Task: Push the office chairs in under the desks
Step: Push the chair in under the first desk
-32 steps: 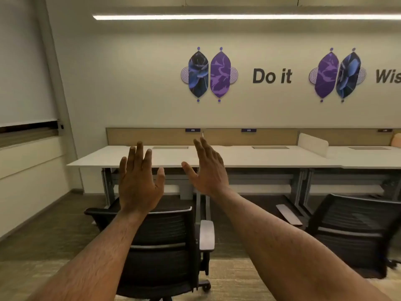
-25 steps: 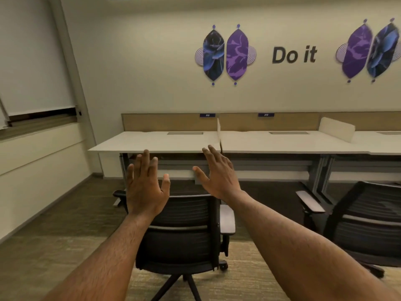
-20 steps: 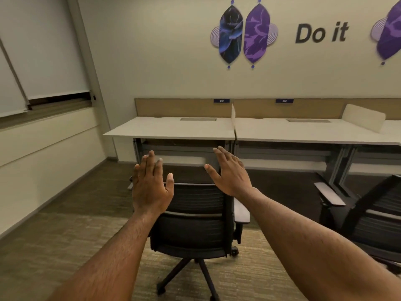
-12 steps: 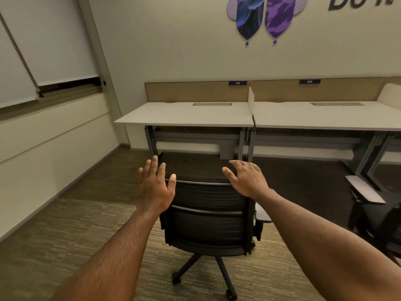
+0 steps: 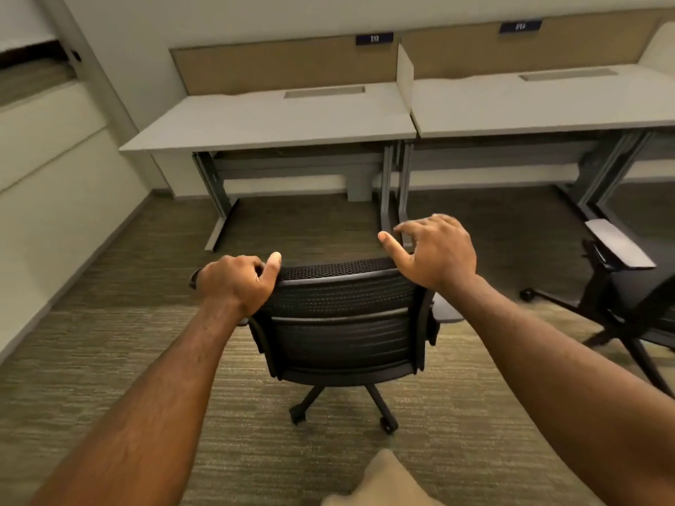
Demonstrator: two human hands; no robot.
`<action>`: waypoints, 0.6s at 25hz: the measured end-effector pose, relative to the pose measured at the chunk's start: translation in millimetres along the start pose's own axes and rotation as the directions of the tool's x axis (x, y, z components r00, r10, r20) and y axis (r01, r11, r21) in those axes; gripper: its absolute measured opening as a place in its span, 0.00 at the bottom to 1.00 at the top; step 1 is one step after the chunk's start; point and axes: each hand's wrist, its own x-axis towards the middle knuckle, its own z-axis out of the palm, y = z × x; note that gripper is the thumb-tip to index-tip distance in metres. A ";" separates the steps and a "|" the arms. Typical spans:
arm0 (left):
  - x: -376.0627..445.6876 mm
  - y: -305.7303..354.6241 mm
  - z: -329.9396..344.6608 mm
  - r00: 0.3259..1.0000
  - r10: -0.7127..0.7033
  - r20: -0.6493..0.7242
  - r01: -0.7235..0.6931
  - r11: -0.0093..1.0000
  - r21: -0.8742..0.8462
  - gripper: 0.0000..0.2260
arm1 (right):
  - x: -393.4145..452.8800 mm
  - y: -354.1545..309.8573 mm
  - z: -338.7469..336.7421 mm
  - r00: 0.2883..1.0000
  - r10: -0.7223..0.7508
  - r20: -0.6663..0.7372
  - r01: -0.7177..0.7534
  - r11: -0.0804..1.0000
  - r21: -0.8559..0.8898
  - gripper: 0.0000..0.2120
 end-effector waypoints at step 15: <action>94.9 -28.0 41.4 0.992 -0.042 -0.121 0.036 0.998 -0.054 0.31 | 131.5 5.9 75.0 0.982 -0.021 0.187 0.026 0.999 -0.026 0.39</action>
